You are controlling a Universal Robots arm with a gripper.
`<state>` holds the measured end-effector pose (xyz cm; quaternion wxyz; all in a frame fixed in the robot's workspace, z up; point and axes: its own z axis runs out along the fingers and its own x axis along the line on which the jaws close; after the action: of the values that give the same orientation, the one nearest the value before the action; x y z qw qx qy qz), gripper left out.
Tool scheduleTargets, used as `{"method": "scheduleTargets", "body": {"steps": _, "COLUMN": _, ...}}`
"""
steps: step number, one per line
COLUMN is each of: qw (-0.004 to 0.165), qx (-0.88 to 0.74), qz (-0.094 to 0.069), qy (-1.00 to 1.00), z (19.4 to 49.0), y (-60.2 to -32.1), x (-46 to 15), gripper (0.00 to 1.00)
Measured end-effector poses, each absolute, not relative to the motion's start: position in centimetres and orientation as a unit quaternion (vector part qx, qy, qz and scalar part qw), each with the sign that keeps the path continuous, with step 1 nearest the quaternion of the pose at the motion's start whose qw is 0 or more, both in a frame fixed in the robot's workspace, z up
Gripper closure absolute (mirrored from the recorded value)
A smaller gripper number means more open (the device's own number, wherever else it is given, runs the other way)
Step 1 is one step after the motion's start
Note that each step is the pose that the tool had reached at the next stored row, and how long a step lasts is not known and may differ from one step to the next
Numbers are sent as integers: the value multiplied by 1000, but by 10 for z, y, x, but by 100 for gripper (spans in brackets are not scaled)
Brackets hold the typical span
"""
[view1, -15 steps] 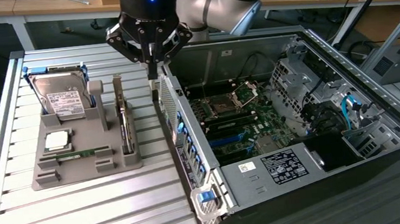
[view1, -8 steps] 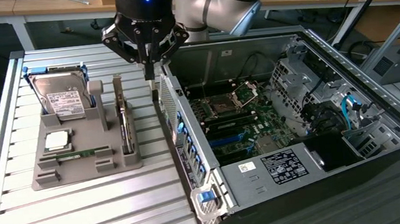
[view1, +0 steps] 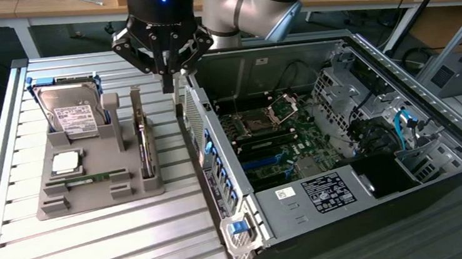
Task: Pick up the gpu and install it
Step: 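Reach for the gpu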
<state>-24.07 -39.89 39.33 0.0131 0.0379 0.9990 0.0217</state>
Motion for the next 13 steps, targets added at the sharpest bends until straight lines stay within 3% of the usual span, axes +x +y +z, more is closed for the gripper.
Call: {"method": "scheduleTargets", "body": {"steps": 13, "qw": 13, "qx": 38, "qz": 22, "qy": 999, "z": 393, "y": -399, "x": -248, "gripper": 90}}
